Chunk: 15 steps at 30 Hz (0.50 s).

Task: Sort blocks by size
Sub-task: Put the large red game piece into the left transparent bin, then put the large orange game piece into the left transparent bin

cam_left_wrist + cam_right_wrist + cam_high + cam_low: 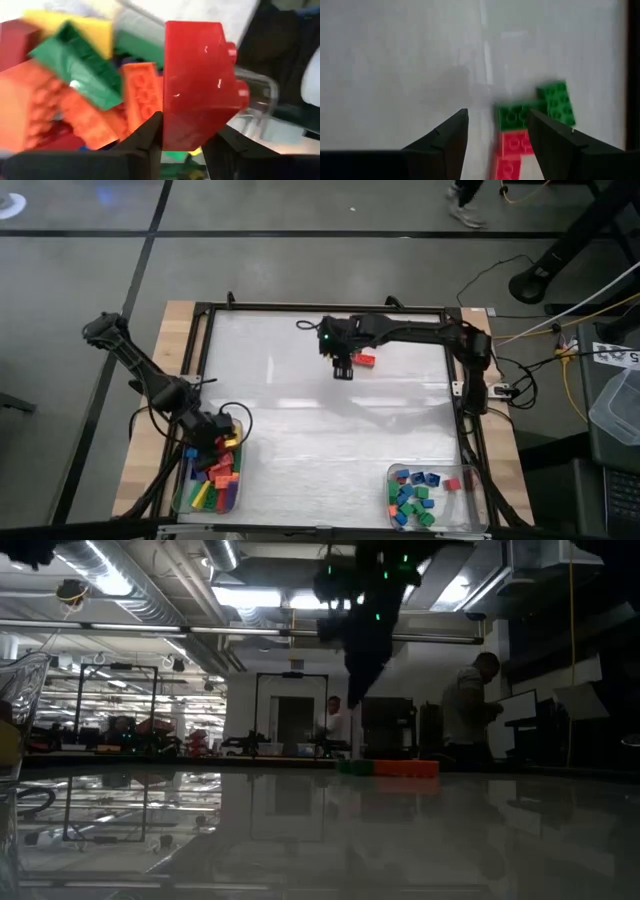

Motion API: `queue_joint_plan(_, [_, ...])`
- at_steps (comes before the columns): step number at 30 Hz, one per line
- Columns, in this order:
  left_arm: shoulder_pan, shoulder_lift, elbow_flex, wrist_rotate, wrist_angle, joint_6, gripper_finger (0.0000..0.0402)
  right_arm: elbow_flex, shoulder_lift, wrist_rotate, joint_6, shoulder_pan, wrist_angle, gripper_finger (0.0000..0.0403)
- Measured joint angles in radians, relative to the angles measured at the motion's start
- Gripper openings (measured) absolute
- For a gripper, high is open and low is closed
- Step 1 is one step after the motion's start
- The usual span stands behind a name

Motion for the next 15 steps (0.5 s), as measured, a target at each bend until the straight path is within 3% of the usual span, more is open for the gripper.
queue_joint_plan(10, [-0.026,0.033,-0.001,-0.066,-0.021,-0.048,0.0169,-0.072,0.036,-0.003,0.065,-0.096,-0.060,0.0202])
queue_joint_plan(15, [-0.029,0.035,-0.001,-0.066,-0.021,-0.030,0.0183,-0.123,0.040,-0.002,0.067,-0.123,-0.096,0.0202])
